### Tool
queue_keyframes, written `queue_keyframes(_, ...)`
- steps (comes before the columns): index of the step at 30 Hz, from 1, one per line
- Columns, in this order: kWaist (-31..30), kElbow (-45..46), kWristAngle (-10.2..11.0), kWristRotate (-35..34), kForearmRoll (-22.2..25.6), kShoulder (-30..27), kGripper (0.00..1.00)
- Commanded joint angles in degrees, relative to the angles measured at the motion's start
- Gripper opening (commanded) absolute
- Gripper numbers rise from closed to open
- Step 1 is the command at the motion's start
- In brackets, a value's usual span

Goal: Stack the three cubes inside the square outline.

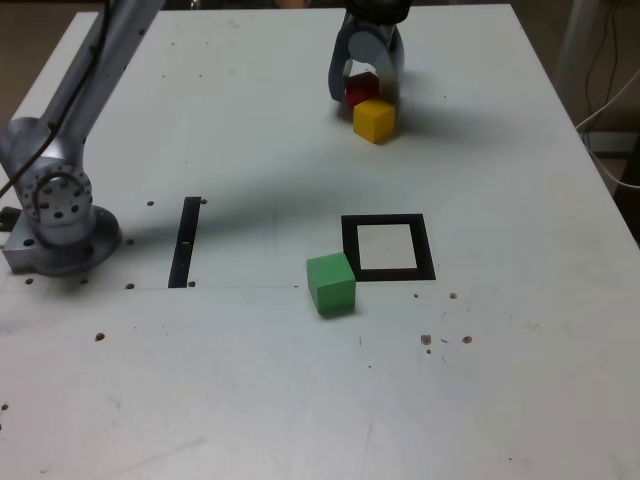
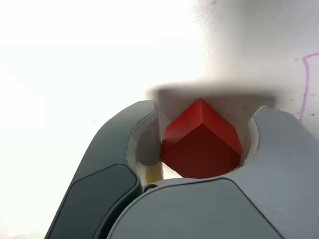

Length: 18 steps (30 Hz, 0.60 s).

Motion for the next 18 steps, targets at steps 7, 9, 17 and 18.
queue_keyframes(7,-0.27,-0.41,-0.96,-0.09,1.32,-3.01,0.39)
queue_keyframes(9,-0.43,-0.56,-1.26,-0.15,1.72,-3.83,0.39)
queue_keyframes(17,-2.39,-0.5,-2.79,-2.31,4.04,-7.73,0.39)
queue_keyframes(18,-2.86,-0.29,-2.88,-2.89,4.3,-8.38,0.39)
